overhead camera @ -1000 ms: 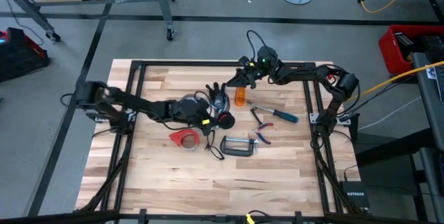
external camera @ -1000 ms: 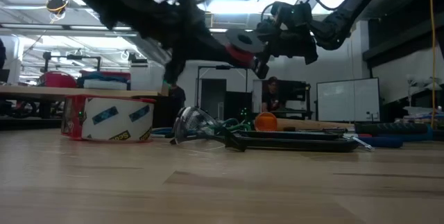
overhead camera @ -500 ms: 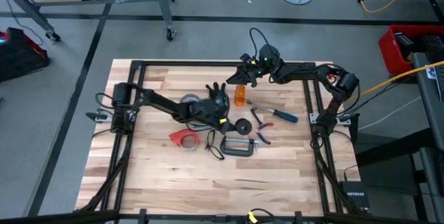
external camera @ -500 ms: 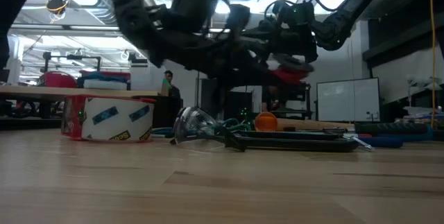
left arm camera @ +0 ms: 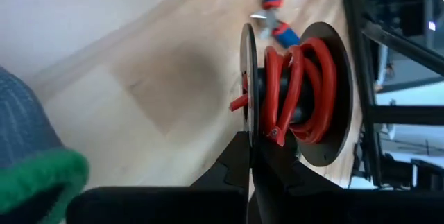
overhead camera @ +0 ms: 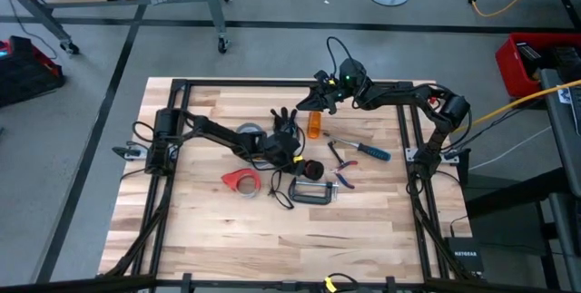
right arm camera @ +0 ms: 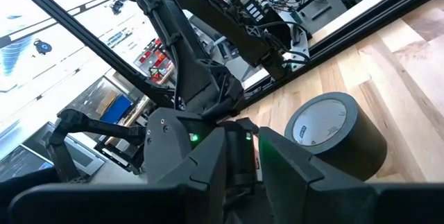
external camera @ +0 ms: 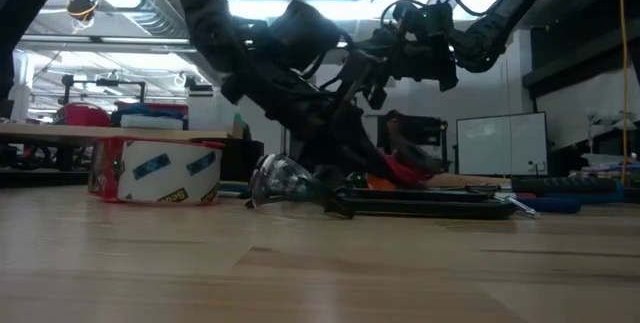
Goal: Coil cords
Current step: Coil the red wire
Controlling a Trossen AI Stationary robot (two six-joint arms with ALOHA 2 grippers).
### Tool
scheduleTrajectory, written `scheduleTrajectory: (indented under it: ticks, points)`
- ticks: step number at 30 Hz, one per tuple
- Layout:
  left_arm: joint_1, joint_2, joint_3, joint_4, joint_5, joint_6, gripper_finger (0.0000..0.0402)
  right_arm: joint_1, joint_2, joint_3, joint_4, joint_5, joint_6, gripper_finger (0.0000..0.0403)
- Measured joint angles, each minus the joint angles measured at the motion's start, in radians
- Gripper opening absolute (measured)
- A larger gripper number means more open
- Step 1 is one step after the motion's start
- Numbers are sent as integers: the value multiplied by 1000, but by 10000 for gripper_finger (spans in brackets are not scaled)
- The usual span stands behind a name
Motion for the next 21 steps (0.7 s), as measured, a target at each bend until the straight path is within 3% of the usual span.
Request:
scheduleTrajectory:
  ticks: [12, 21]
  points:
    - [16, 0, -1, -102, -48, -32, 3, 0, 0, 0, 0, 0, 0, 90]
    - [16, 1, -3, -121, -60, -32, 58, 0, 0, 0, 0, 0, 0, 90]
